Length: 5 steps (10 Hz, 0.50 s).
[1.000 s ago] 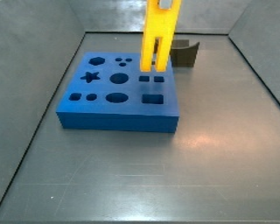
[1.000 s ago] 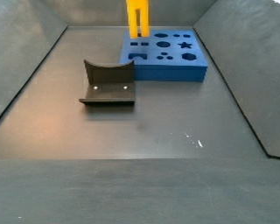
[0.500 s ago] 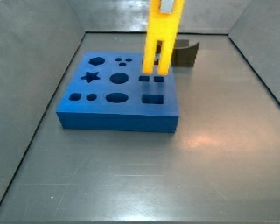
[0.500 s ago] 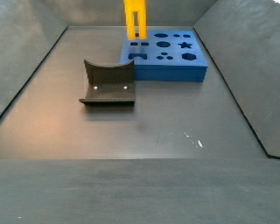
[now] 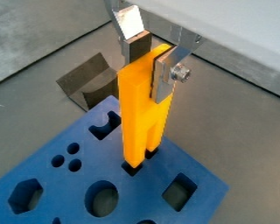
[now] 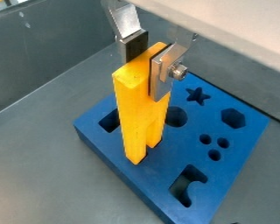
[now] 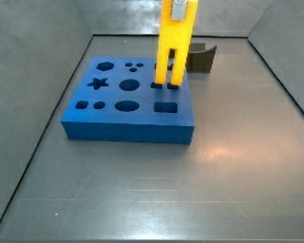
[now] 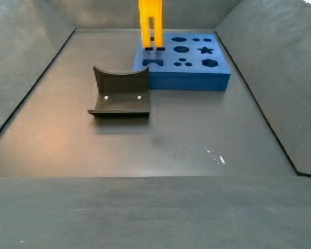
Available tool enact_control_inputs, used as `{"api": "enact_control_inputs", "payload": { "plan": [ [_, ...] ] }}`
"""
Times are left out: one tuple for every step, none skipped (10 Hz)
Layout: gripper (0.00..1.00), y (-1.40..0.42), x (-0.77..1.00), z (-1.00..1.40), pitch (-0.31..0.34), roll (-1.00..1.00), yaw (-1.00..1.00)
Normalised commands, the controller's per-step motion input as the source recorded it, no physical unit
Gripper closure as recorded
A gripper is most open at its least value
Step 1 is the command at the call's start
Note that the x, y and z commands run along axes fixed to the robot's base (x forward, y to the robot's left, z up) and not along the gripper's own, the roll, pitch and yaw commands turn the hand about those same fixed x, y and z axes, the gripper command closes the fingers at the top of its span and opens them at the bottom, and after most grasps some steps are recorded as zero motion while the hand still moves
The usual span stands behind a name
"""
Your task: Insert the double-square object.
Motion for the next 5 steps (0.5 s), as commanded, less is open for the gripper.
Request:
{"api": "enact_control_inputs", "payload": {
  "plan": [
    [1.00, 0.00, -0.09, -0.09, -0.134, -0.10, 0.00],
    [1.00, 0.00, -0.10, -0.11, -0.169, -0.12, 0.00],
    [1.00, 0.00, -0.13, -0.12, -0.159, -0.09, 0.00],
    [1.00, 0.00, -0.21, -0.11, -0.156, -0.09, -0.03],
    [1.00, 0.00, -0.23, -0.12, -0.171, -0.10, -0.04]
  ]
}}
